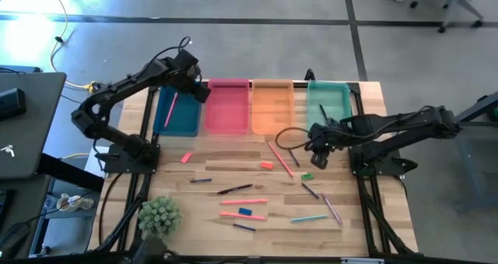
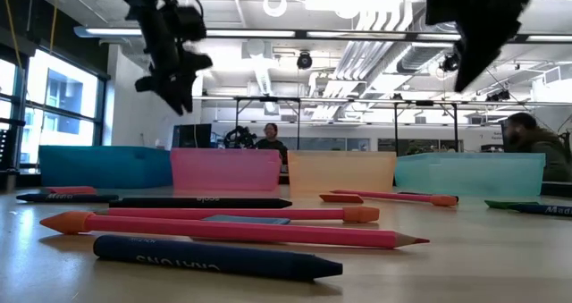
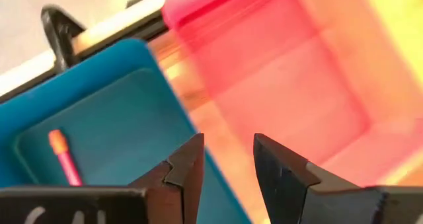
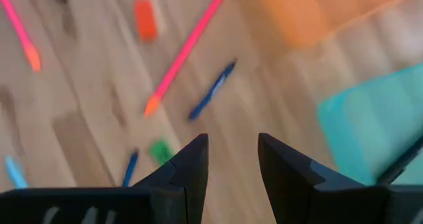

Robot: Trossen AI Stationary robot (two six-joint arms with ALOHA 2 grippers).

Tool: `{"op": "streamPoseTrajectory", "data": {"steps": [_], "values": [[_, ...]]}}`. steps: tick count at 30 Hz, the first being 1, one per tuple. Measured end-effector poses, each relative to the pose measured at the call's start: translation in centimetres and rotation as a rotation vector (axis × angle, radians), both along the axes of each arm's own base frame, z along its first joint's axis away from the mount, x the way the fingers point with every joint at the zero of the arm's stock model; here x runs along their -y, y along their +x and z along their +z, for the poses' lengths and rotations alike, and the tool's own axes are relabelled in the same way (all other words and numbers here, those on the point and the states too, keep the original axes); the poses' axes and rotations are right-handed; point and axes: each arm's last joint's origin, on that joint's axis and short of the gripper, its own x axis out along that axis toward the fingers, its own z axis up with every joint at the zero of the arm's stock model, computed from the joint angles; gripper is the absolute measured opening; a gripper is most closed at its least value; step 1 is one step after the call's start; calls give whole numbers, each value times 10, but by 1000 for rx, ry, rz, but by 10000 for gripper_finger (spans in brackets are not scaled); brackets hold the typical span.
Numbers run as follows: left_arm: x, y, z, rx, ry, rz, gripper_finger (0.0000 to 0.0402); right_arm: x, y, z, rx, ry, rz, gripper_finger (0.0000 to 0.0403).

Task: Sort crayons/erasers/pens/pencils in bins
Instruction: Put the green eraser into the orange bin

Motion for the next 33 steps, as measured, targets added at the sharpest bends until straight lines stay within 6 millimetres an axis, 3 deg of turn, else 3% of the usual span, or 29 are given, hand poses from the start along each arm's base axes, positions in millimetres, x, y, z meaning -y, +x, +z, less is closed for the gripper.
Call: {"op": "streamPoseTrajectory", "data": {"steps": [8,16,25,33], "values": [[24,3,27,13,159,-31,118,-5,14,-25,-137,79,77,124],[29,2,30,12,177,-4,118,-6,30,-47,-238,98,4,124],[30,1,27,-5,160,-1,117,-26,43,-71,-342,67,247,143],[30,1,27,-6,161,1,117,-51,53,-82,-293,38,437,181]]}}
